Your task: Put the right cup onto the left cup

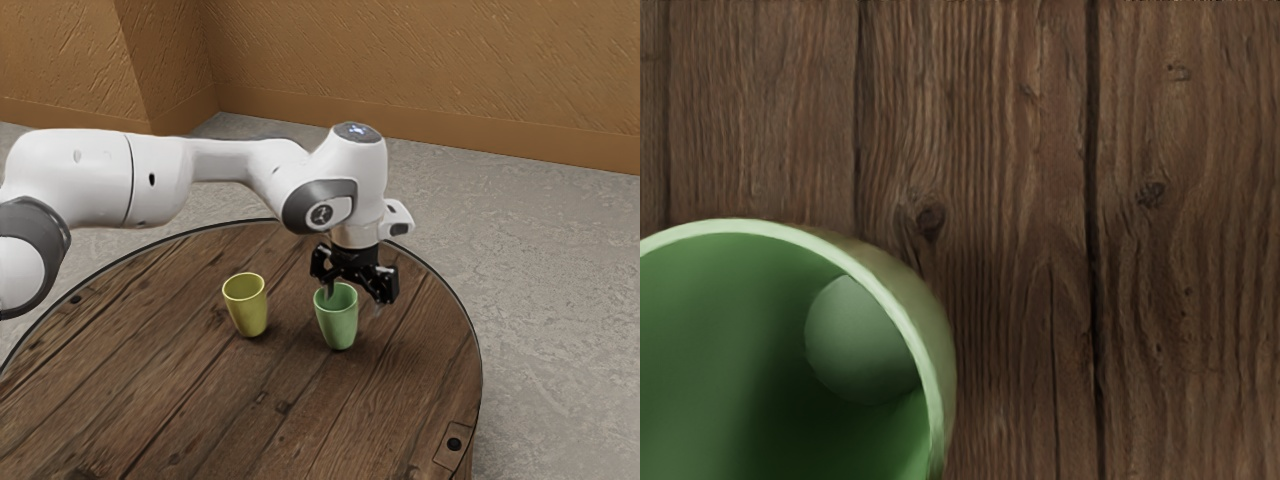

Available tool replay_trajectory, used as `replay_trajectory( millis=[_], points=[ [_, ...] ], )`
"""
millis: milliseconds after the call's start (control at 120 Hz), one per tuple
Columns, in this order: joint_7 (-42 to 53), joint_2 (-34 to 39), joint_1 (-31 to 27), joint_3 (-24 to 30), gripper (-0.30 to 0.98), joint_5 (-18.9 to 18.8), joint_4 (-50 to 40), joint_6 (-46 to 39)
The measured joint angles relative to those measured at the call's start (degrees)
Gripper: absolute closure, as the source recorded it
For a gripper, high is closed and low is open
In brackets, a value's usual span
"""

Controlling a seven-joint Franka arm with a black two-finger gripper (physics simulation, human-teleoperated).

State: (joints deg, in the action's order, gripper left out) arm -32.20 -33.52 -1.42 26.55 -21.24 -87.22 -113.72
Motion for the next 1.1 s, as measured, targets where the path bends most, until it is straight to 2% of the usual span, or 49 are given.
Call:
replay_trajectory(
  millis=[200, 325, 758, 900, 1100],
  points=[
    [-3.3, -3.6, 0.1, 0.0, 0.0, -3.0, 2.4, -2.4],
    [-4.8, -5.0, 0.3, -0.4, 0.05, -3.7, 2.8, -3.4],
    [-8.2, -5.9, 0.4, -1.5, 0.63, -4.1, 2.7, -5.0],
    [-8.8, -5.9, 0.4, -1.6, 0.72, -4.2, 2.7, -5.0],
    [-9.4, -3.3, 0.5, -1.6, 0.76, -4.2, 2.1, -4.5]
  ],
)
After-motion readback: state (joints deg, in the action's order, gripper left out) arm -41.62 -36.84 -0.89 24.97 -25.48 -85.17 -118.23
